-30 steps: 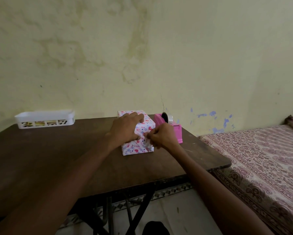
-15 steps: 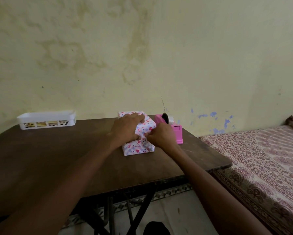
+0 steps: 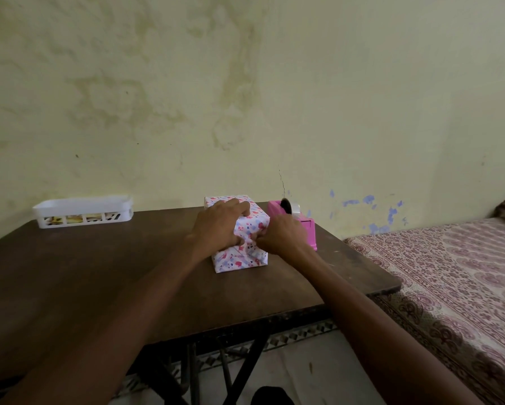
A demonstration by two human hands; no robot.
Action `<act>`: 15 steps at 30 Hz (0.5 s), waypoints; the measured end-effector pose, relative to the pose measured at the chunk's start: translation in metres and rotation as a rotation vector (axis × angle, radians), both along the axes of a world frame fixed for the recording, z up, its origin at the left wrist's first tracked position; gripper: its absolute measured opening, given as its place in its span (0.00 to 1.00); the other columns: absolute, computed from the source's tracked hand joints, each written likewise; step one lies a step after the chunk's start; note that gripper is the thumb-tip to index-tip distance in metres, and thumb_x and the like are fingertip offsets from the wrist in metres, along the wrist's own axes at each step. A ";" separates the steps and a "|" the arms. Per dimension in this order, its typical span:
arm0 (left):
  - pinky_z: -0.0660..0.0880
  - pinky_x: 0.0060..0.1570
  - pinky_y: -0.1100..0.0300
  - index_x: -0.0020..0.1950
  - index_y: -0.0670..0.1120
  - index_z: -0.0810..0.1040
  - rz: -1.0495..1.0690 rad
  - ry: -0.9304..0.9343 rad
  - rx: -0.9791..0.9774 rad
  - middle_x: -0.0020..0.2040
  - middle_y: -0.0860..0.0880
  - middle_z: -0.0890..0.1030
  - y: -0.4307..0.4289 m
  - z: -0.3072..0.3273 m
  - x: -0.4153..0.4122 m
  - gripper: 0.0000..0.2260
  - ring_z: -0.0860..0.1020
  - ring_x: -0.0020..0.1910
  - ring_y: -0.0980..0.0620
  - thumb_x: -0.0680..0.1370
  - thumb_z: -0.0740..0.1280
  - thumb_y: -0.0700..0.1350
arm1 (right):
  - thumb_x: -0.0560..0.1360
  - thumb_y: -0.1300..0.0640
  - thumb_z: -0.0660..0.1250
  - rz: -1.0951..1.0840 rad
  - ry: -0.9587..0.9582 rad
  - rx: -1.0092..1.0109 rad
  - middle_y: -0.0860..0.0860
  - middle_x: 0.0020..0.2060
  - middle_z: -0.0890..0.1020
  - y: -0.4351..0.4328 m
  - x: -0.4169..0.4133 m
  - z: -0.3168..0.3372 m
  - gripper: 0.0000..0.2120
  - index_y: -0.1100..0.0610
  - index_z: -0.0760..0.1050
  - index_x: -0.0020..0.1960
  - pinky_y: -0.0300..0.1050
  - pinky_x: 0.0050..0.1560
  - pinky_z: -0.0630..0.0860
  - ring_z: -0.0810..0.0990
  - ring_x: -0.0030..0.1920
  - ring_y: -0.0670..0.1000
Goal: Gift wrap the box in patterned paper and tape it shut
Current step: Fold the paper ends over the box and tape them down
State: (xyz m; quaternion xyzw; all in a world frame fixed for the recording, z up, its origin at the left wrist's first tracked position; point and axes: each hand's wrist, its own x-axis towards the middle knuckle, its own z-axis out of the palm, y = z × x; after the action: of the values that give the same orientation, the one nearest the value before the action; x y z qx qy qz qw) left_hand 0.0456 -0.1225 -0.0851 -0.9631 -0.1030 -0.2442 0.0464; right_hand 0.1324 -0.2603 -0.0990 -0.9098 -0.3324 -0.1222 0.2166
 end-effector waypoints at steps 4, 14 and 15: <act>0.73 0.50 0.55 0.60 0.56 0.70 0.000 -0.013 0.020 0.61 0.54 0.75 0.000 0.000 -0.001 0.24 0.73 0.59 0.51 0.68 0.74 0.56 | 0.74 0.38 0.68 -0.002 -0.008 0.025 0.49 0.28 0.71 -0.006 0.008 -0.009 0.27 0.60 0.63 0.39 0.40 0.32 0.70 0.71 0.30 0.47; 0.75 0.53 0.53 0.62 0.55 0.70 -0.011 0.004 0.021 0.63 0.54 0.74 0.000 0.001 -0.002 0.26 0.72 0.61 0.50 0.68 0.74 0.57 | 0.73 0.47 0.73 0.119 -0.025 0.184 0.53 0.38 0.82 -0.005 0.010 -0.020 0.16 0.59 0.76 0.48 0.43 0.37 0.75 0.77 0.36 0.49; 0.75 0.53 0.53 0.62 0.55 0.70 -0.012 -0.002 0.017 0.63 0.54 0.74 0.000 0.000 -0.002 0.25 0.72 0.61 0.50 0.68 0.74 0.57 | 0.73 0.49 0.73 0.143 -0.037 0.183 0.53 0.40 0.83 -0.005 0.010 -0.022 0.14 0.60 0.78 0.48 0.41 0.37 0.74 0.77 0.36 0.49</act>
State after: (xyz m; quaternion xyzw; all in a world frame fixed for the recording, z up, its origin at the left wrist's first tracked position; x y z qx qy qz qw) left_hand 0.0437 -0.1226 -0.0851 -0.9630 -0.0950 -0.2464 0.0531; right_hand 0.1429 -0.2648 -0.1205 -0.8577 -0.3879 -0.1529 0.3008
